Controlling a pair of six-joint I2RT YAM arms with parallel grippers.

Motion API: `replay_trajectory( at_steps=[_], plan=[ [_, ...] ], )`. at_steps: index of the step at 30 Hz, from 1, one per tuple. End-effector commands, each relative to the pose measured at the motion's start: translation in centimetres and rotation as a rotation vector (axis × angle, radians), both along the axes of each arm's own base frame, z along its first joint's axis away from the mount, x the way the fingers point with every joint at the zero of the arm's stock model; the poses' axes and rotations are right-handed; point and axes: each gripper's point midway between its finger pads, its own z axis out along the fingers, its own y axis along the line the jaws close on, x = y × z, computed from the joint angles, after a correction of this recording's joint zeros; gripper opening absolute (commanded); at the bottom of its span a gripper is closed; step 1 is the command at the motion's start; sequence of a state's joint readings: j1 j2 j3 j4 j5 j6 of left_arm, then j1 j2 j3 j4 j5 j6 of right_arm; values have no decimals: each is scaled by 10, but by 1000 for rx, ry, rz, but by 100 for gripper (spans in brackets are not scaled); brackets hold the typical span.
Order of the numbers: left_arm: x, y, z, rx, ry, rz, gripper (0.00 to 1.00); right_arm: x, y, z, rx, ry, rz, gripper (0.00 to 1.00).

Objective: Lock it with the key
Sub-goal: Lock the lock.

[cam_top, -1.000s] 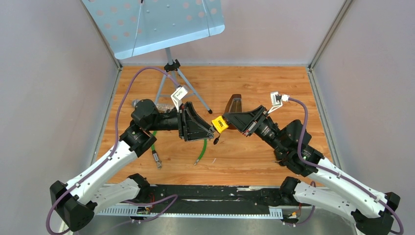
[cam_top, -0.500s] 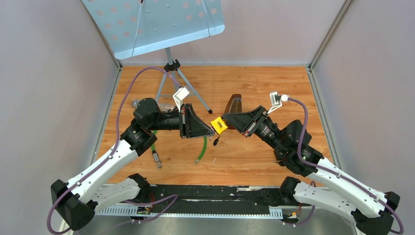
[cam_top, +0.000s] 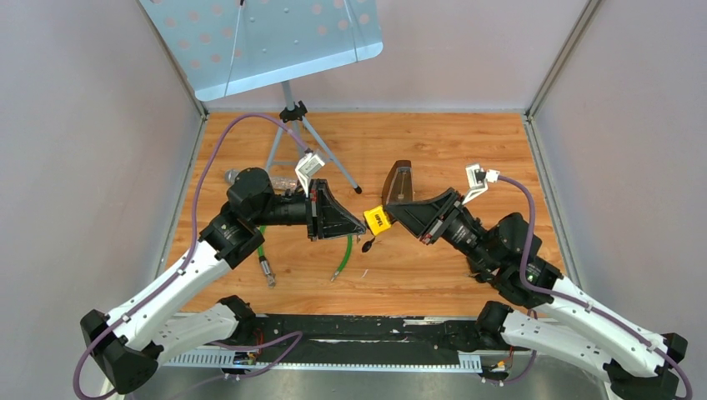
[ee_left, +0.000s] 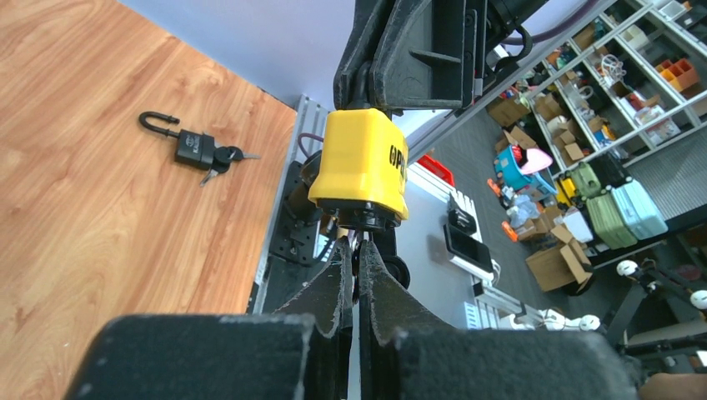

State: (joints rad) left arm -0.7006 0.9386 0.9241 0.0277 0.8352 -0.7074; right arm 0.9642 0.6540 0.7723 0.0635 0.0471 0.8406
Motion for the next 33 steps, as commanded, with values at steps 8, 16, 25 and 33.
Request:
replay_trajectory(
  at_steps=[8,16,25,33],
  plan=[
    [-19,16,6,-5,-56,-49,0,6,-61,72,186,-160,-218,0],
    [-40,28,13,-44,-214,-118,0,-24,-45,87,85,-394,-82,0],
    [-31,32,8,43,-245,-57,0,-29,-32,94,68,-439,-25,0],
    [-10,15,42,-114,-47,30,0,-4,-1,73,112,-224,16,0]
  ],
)
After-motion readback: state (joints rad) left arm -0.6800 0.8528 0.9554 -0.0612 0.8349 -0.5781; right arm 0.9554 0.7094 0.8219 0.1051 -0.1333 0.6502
